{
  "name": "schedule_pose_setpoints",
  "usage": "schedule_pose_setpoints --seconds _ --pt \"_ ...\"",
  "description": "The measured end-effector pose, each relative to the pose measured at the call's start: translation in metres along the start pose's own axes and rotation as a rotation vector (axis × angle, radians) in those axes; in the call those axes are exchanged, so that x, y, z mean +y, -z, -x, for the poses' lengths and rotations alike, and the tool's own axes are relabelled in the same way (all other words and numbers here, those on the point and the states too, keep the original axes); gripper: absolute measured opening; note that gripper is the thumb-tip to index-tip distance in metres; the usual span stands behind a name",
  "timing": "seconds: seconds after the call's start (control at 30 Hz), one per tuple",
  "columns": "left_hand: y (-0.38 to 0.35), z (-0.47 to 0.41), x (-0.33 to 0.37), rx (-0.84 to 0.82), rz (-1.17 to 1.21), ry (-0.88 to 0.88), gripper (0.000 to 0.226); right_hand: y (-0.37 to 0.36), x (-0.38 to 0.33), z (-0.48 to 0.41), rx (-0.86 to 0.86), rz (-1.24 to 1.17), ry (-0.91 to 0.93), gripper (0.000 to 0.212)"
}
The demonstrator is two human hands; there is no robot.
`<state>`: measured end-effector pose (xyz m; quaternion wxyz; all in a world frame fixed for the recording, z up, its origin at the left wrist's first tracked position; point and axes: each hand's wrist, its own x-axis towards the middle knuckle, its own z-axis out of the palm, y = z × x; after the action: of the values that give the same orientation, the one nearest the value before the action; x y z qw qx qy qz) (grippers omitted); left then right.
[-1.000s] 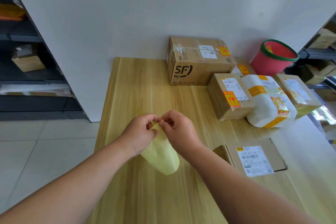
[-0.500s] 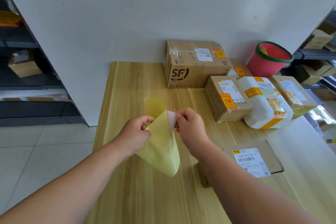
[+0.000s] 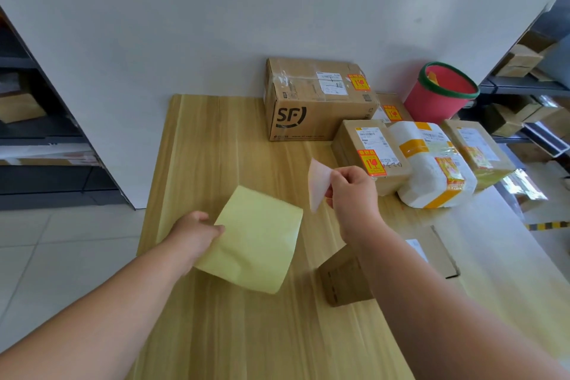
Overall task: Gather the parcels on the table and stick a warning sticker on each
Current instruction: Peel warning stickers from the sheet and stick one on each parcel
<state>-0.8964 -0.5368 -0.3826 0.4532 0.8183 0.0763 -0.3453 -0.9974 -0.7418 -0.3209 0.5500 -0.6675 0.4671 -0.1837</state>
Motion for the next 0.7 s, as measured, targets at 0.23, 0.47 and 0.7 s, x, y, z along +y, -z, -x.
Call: schedule_pose_setpoints --seconds 0.23,0.47,0.7 --pt "-0.041 0.057 0.041 0.277 -0.468 -0.849 0.018 0.011 -0.002 0.021 -0.048 0.036 0.085 0.016" --pt "-0.096 0.103 0.070 0.310 -0.489 -1.075 0.019 0.050 -0.005 0.033 -0.136 -0.122 0.080 0.013" --pt "-0.143 0.144 0.083 0.329 -0.474 -1.080 0.016 0.117 -0.007 0.034 -0.283 -0.303 -0.006 0.009"
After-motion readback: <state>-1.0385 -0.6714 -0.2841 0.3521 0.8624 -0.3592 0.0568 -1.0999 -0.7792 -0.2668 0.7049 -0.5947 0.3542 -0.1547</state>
